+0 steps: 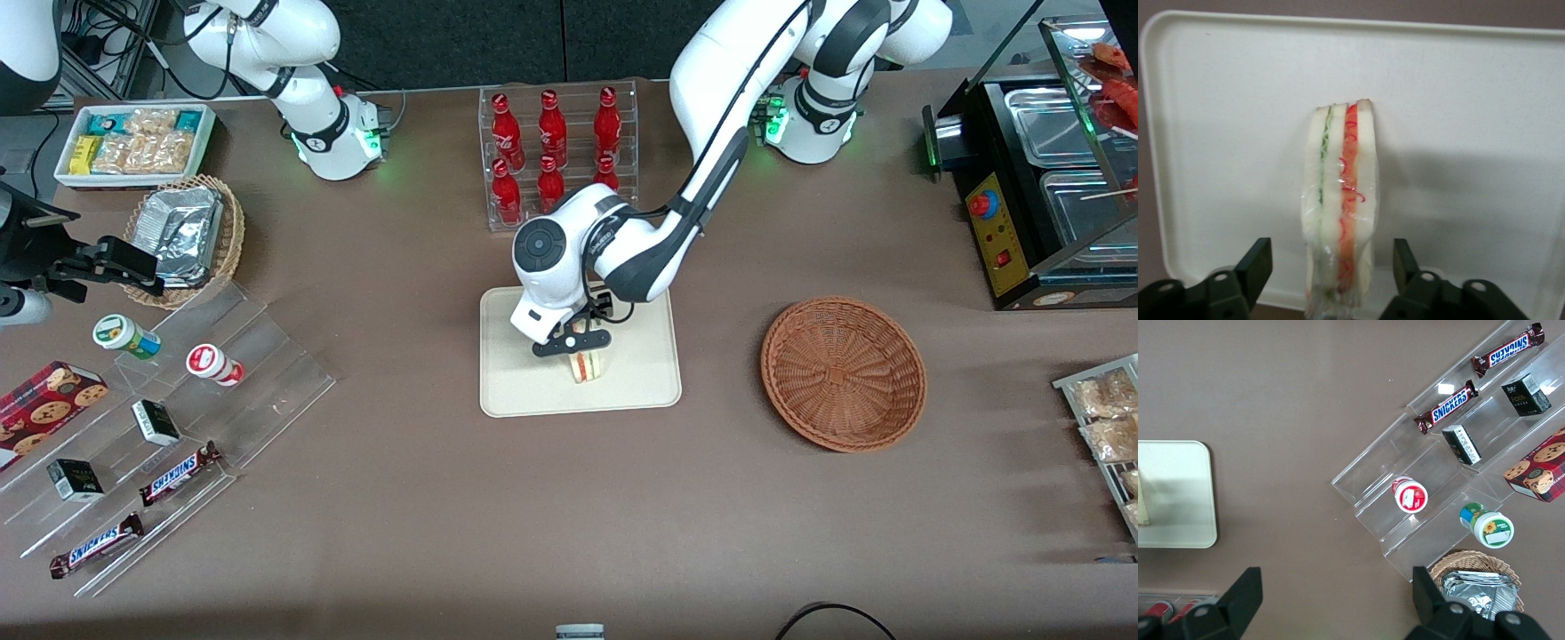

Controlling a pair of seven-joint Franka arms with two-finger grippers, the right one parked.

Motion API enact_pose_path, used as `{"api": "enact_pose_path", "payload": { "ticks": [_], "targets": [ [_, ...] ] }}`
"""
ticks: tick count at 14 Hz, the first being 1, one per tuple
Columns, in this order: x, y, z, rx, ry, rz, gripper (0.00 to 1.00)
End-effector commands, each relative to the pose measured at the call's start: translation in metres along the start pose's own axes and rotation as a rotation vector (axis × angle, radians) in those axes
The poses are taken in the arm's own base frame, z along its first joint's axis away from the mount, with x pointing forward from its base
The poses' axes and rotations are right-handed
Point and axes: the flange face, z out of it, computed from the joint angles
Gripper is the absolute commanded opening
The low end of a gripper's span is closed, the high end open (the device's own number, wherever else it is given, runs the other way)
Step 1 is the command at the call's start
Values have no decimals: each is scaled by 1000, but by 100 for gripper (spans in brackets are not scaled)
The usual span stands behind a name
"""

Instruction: Place sandwich from basket to tray

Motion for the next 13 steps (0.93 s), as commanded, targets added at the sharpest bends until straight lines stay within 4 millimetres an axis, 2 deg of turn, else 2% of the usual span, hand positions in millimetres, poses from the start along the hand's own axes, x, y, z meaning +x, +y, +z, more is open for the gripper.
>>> {"api": "enact_pose_path", "payload": {
  "ticks": [1, 4, 6, 7, 11, 13],
  "targets": [
    [12, -36, -62, 26, -4, -54, 100],
    [65, -124, -129, 24, -38, -198, 100],
    [79, -176, -161, 35, -62, -233, 100],
    [88, -213, -179, 36, -73, -225, 100],
    [119, -353, -231, 33, -121, -118, 100],
    [126, -420, -244, 11, -143, -32, 100]
  ]
}}
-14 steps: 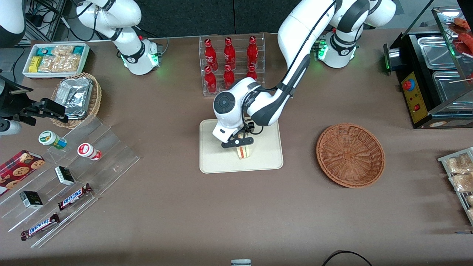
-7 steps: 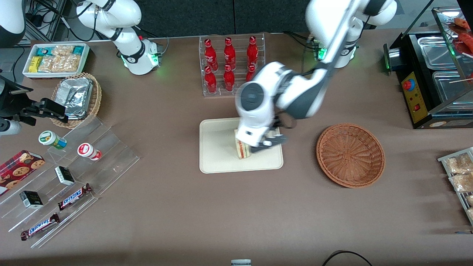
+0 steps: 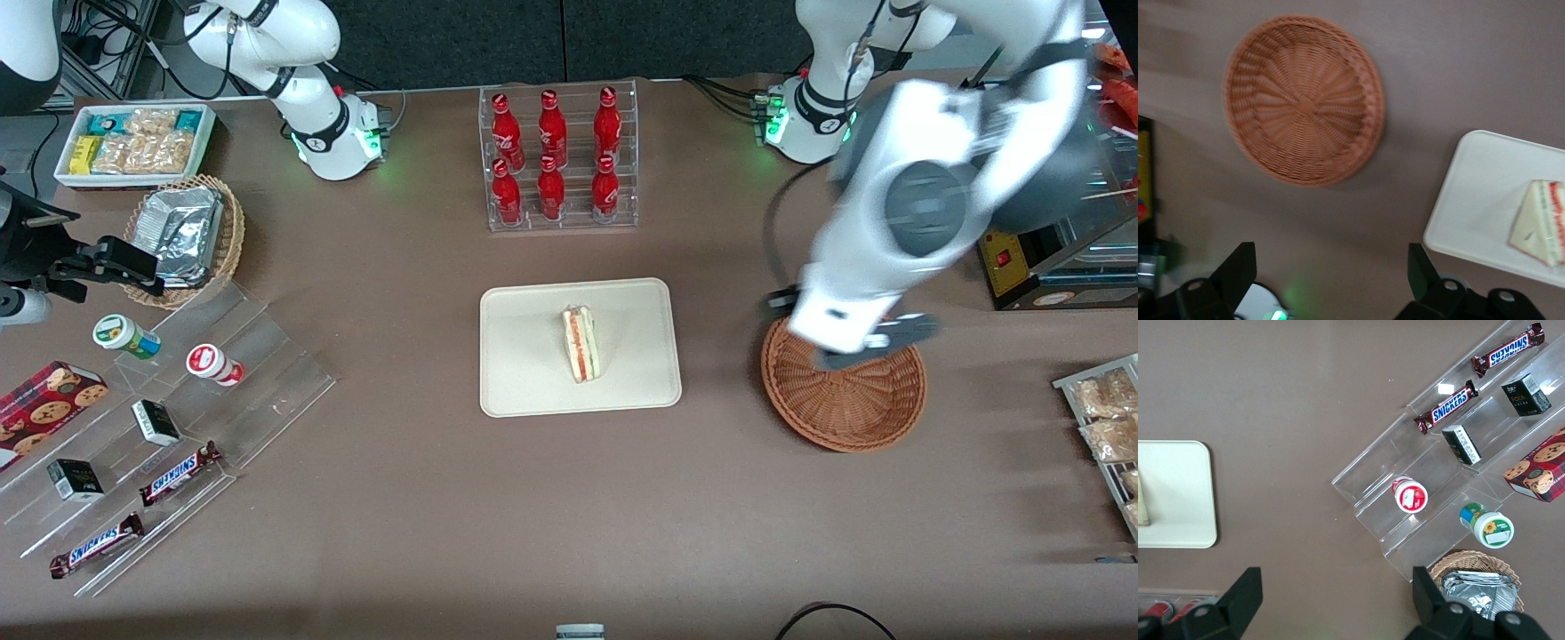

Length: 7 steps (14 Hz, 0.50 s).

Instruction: Place sandwich from basket to tray

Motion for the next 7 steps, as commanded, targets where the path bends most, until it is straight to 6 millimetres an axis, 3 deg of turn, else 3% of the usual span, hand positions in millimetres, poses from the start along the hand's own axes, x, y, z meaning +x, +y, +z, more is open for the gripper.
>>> {"api": "enact_pose_path", "payload": {
  "ticks": [1, 4, 7],
  "targets": [
    [-3, -75, -9, -17, -21, 111, 100],
    [-13, -135, -5, -37, -29, 188, 100],
    [-15, -164, 1, -48, -34, 213, 100]
  ]
}}
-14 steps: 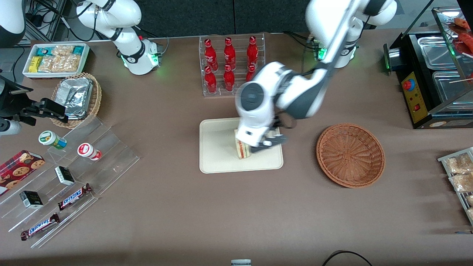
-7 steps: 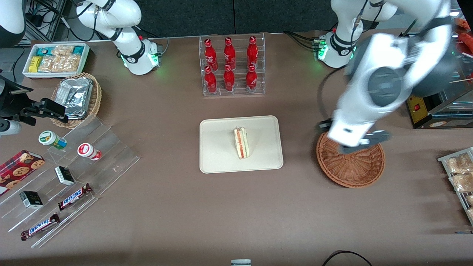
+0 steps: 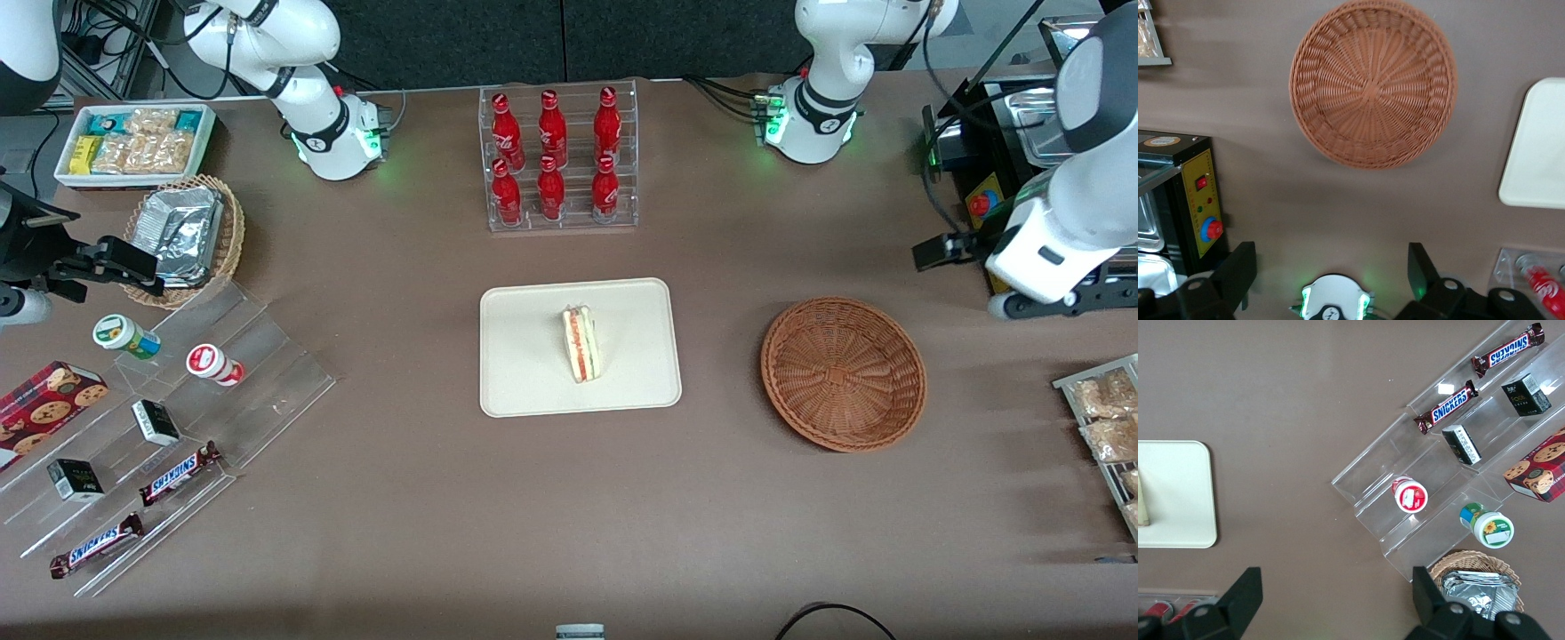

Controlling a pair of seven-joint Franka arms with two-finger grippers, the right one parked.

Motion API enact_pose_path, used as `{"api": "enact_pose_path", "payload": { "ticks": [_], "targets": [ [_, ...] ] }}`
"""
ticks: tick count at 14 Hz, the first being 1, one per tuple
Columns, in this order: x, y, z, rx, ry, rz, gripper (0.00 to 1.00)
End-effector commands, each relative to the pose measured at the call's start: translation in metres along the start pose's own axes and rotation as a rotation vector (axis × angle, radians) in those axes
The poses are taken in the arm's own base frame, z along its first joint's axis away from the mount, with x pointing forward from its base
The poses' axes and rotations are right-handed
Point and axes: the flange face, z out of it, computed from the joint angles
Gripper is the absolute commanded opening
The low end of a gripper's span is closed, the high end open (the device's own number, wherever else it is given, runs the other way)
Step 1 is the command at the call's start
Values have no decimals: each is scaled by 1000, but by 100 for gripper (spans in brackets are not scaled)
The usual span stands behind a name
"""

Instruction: Place sandwich from basket to tray

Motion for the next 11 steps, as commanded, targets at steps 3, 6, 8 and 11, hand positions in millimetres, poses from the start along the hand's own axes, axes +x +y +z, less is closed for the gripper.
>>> {"api": "enact_pose_path", "payload": {
  "ticks": [3, 6, 8, 11],
  "targets": [
    [-17, -26, 4, -22, 11, 145, 100],
    [-16, -19, -8, -7, 28, 148, 100],
    [-9, -19, -18, -13, 49, 157, 100],
    [-11, -15, -34, -6, 33, 157, 100]
  ]
}}
